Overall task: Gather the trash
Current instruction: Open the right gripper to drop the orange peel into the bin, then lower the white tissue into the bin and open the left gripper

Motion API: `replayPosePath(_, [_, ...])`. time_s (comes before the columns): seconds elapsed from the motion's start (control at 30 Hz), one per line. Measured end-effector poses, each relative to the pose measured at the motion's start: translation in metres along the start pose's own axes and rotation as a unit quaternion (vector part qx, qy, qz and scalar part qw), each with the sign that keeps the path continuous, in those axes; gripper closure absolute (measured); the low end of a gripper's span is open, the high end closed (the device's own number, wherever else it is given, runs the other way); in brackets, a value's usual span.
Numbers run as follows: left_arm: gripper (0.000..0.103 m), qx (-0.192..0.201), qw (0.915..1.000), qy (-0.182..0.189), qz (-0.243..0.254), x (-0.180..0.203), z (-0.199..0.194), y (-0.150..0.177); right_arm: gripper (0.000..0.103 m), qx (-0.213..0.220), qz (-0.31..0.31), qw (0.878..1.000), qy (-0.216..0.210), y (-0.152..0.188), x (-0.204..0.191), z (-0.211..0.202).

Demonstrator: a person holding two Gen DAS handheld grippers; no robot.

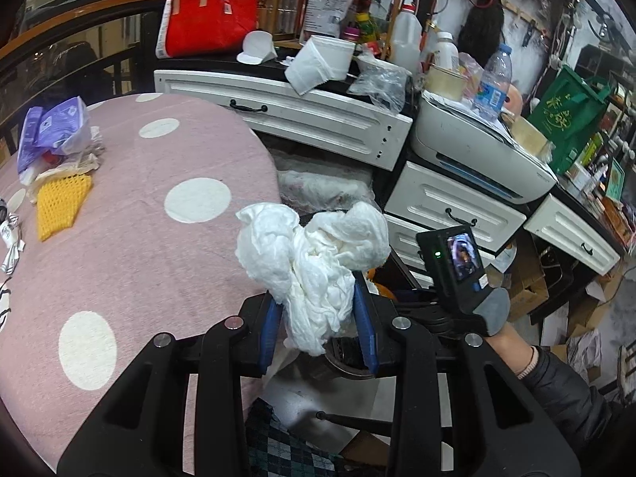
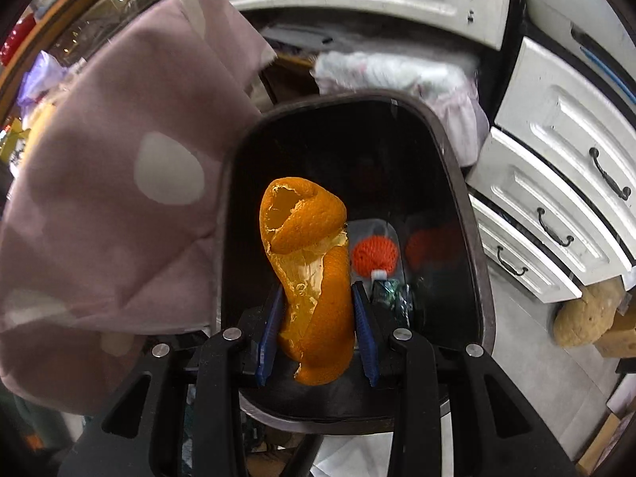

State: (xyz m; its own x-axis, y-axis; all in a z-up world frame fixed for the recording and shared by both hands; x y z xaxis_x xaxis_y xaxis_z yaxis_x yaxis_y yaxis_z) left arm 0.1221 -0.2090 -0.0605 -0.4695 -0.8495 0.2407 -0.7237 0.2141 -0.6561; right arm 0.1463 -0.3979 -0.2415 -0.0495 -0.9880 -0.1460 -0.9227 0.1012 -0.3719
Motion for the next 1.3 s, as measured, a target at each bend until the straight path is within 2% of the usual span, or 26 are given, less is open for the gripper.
replayPosePath(0.2, [0.069, -0.012, 0.9998, 0.005, 0.012, 0.01, 0.01, 0.003, 0.061, -0.008, 0.028, 1.0, 0.007, 0.007, 0.012, 0.011])
replayPosePath(0.3, [0.069, -0.018, 0.9996, 0.007, 0.019, 0.015, 0.015, 0.005, 0.052, 0.0, 0.031, 0.999, 0.005, 0.007, 0.013, 0.006])
replayPosePath(0.37, [0.069, -0.021, 0.9994, 0.011, 0.025, 0.019, 0.017, 0.006, 0.05, 0.009, 0.035, 0.999, 0.008, 0.004, 0.014, -0.001])
replayPosePath(0.53, [0.069, -0.032, 0.9985, 0.02, 0.041, 0.031, 0.025, 0.01, 0.048, 0.048, 0.054, 0.997, 0.011, -0.002, 0.022, -0.031])
replayPosePath(0.7, [0.069, -0.052, 0.9963, 0.029, 0.061, 0.046, 0.039, 0.019, 0.045, 0.106, 0.082, 0.991, 0.026, -0.011, 0.035, -0.072])
replayPosePath(0.83, [0.069, -0.068, 0.9933, 0.033, 0.087, 0.061, 0.055, 0.024, 0.04, 0.133, 0.1, 0.985, 0.054, -0.013, 0.047, -0.097])
replayPosePath(0.97, [0.069, -0.094, 0.9891, 0.031, 0.109, 0.072, 0.077, 0.03, 0.04, 0.15, 0.114, 0.98, 0.059, -0.013, 0.058, -0.114])
replayPosePath(1.07, [0.069, -0.115, 0.9845, 0.036, 0.127, 0.081, 0.092, 0.034, 0.04, 0.156, 0.122, 0.978, 0.064, -0.012, 0.064, -0.119])
replayPosePath(1.3, [0.068, -0.154, 0.9739, 0.023, 0.165, 0.097, 0.132, 0.05, 0.04, 0.16, 0.135, 0.976, 0.065, -0.008, 0.075, -0.125])
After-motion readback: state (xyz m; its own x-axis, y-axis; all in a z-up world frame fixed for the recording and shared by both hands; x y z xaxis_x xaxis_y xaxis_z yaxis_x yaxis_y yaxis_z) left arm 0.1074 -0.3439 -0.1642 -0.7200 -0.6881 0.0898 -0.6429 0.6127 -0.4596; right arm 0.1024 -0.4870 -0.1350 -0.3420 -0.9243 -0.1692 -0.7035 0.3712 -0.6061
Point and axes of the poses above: each gripper's, at about its wrist camera, not at the fingertips, and z roughly the way its jaws point, x to its right, y to its underside, the point moved 3 cm from there along z, roughly the way its jaws point, and after that the axes turned 6 degrees about -z, right-handed, at the moved point
